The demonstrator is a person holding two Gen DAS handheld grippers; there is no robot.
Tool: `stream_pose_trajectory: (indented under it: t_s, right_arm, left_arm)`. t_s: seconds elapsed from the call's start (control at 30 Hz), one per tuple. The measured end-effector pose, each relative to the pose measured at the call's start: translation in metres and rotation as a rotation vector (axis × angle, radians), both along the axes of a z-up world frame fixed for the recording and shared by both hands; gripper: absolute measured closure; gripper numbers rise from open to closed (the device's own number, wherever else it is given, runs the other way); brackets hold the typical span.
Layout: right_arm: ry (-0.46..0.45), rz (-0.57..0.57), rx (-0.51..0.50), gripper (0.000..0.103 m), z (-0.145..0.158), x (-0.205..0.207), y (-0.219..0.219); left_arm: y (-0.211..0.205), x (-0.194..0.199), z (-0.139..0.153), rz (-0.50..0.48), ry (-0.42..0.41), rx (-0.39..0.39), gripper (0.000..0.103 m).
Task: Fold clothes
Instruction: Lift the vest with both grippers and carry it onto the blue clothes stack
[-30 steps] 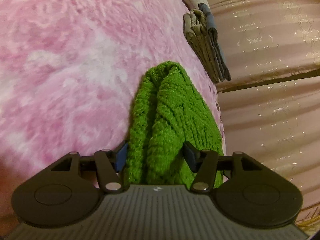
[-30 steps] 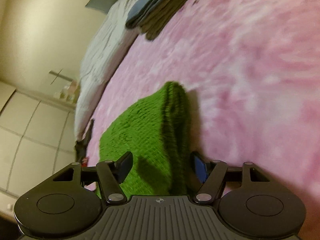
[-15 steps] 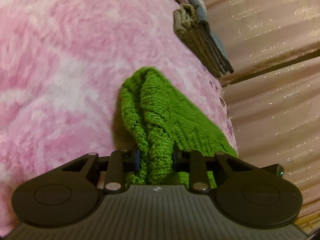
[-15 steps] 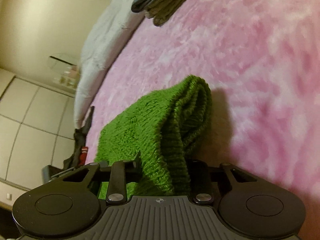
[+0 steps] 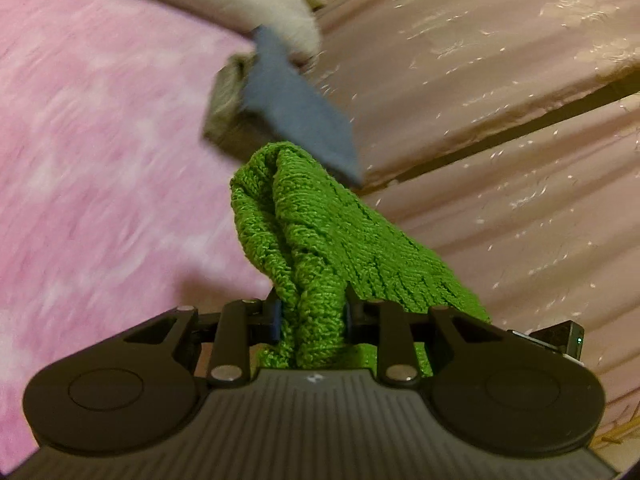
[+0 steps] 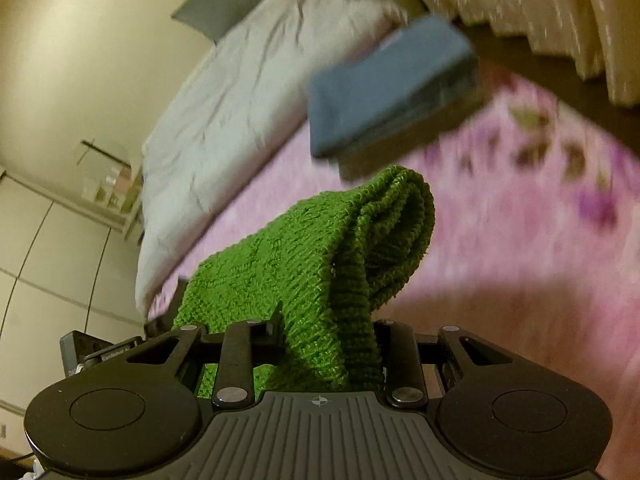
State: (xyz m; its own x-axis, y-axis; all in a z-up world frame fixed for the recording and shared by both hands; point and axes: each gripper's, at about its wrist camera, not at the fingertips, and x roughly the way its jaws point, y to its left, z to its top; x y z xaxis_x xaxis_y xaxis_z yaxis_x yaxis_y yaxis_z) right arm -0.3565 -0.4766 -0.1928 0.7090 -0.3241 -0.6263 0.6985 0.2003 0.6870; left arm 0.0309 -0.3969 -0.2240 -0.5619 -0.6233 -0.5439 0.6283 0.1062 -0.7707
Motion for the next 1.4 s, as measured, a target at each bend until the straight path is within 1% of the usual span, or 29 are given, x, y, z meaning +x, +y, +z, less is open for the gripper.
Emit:
stream_pose_trajectory:
  t_s: [0.13,0.33,0.47,0.53,0.67,0.73,0.87,1.03,1.1,1.13,1.2,1.23,1.3,1.33,1.4]
  right_arm:
    - [0.005,-0.015,-0.055,0.074,0.024,-0.011,-0.061]
    - [-0.012,0.016,-0.09,0.074,0.028,-0.017,-0.19]
    - [-0.02,0.041,-0.112,0.074,0.023,-0.017,-0.272]
    - [-0.026,0.047,-0.122,0.074,0.019,-0.015,-0.309]
    - [-0.039,0.048,-0.121,0.074,-0.002,-0.011,-0.363]
    - [-0.04,0.043,-0.103,0.074,-0.018,-0.008,-0.383]
    - [-0.034,0.037,-0.051,0.074,-0.053,-0.005,-0.407]
    - [-0.026,0.042,-0.009,0.074,-0.093,-0.001,-0.42]
    - [-0.013,0.045,0.007,0.074,-0.108,0.001,-0.423]
    - [0.009,0.05,0.016,0.072,-0.115,0.003,-0.424]
    - [0.092,0.04,0.019,0.064,-0.126,0.008,-0.421]
    - [0.127,0.028,0.007,0.05,-0.128,0.009,-0.419]
    - [0.159,0.0,-0.02,0.046,-0.125,0.007,-0.412]
    - [0.187,-0.027,-0.046,0.04,-0.119,0.004,-0.408]
    - [0.256,-0.09,-0.12,0.038,-0.104,-0.003,-0.399]
  left_arm:
    - [-0.07,-0.01,0.018,0.02,-0.013,-0.028,0.081]
    - [-0.189,-0.022,0.028,0.075,-0.064,-0.046,0.081]
    - [-0.265,-0.026,0.025,0.111,-0.095,-0.057,0.081]
    - [-0.293,-0.028,0.02,0.127,-0.107,-0.06,0.081]
    - [-0.342,-0.029,-0.002,0.141,-0.132,-0.049,0.081]
    - [-0.358,-0.027,-0.018,0.135,-0.141,-0.032,0.081]
    - [-0.375,-0.022,-0.049,0.125,-0.149,0.008,0.081]
    - [-0.387,-0.015,-0.08,0.115,-0.161,0.043,0.08]
    - [-0.387,-0.015,-0.091,0.104,-0.195,0.052,0.079]
    - [-0.387,-0.014,-0.097,0.098,-0.211,0.057,0.078]
    - [-0.38,-0.011,-0.092,0.113,-0.222,0.049,0.075]
    - [-0.376,-0.009,-0.09,0.121,-0.227,0.045,0.074]
    - [-0.368,-0.005,-0.085,0.136,-0.237,0.038,0.072]
    - [-0.365,-0.003,-0.083,0.144,-0.242,0.034,0.07]
    - [-0.357,0.0,-0.078,0.159,-0.253,0.026,0.07]
